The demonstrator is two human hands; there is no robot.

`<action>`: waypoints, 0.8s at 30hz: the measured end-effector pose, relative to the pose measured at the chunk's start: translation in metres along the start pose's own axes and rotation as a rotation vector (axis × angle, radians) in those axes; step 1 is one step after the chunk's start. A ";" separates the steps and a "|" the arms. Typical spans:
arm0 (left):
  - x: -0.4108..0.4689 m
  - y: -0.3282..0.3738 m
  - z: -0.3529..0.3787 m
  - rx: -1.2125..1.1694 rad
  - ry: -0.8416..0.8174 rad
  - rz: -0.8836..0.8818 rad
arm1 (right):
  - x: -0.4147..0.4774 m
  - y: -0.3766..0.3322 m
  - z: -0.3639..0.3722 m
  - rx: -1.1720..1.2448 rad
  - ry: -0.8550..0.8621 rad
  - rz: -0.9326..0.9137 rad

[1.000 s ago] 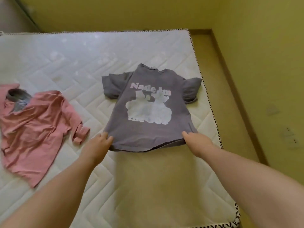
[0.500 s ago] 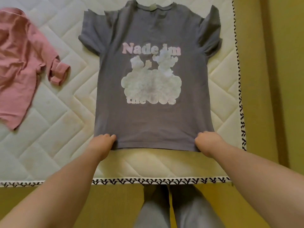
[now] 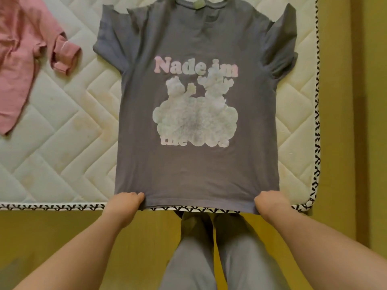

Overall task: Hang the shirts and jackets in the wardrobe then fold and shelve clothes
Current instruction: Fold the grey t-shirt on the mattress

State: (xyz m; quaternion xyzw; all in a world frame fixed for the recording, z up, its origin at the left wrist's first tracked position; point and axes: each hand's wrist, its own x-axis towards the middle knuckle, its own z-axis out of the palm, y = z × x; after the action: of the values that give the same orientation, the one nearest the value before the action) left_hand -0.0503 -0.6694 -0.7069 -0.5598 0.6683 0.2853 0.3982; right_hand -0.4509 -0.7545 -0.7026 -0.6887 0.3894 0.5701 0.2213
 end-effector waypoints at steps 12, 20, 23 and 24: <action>0.006 0.035 -0.065 0.095 -0.332 -0.051 | -0.005 0.018 -0.030 0.264 -0.131 0.002; 0.083 0.126 -0.268 -0.250 0.172 0.014 | 0.020 0.164 -0.132 1.328 0.506 0.272; 0.120 0.171 -0.347 -0.408 0.361 0.041 | 0.044 0.214 -0.166 1.635 0.587 0.268; 0.135 0.182 -0.374 -0.451 0.427 0.043 | 0.054 0.227 -0.178 1.727 0.602 0.257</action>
State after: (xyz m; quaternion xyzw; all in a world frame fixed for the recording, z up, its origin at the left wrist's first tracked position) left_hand -0.3150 -1.0111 -0.6389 -0.6670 0.6684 0.3107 0.1087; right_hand -0.5189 -1.0391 -0.6778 -0.3553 0.7940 -0.1013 0.4828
